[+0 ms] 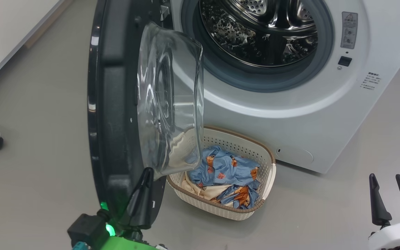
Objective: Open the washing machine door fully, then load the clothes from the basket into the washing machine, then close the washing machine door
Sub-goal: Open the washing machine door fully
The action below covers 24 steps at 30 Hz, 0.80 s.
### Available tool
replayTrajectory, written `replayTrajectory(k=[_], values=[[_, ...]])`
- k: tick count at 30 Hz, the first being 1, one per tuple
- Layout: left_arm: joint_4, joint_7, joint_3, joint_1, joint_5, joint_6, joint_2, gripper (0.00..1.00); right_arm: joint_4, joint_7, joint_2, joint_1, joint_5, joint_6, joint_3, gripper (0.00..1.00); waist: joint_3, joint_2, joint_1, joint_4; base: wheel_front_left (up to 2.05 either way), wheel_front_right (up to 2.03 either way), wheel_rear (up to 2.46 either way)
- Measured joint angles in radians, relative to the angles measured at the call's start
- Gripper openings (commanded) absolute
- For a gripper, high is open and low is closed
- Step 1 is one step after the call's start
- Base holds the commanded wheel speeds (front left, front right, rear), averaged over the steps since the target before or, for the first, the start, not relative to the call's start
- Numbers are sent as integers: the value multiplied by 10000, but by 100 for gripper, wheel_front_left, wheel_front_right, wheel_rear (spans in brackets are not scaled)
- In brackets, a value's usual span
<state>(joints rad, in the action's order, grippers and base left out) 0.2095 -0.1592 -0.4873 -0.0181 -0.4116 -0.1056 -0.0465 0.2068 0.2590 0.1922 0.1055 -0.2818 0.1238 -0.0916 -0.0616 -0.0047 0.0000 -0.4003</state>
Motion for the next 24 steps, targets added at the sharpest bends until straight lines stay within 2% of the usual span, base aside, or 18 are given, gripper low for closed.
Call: replayTrajectory(k=[19, 24], values=[[-867, -451, 2416, 382, -140, -105, 77, 0, -102, -2, 355, 127, 0, 0, 207, 100, -545, 0, 0, -665, 0, 0, 0], [-1544, -537, 3574, 593, -224, -105, 142, 0, -102, -2, 481, 65, 0, 0, 500, 100, -710, 0, 0, -662, 0, 0, 0]])
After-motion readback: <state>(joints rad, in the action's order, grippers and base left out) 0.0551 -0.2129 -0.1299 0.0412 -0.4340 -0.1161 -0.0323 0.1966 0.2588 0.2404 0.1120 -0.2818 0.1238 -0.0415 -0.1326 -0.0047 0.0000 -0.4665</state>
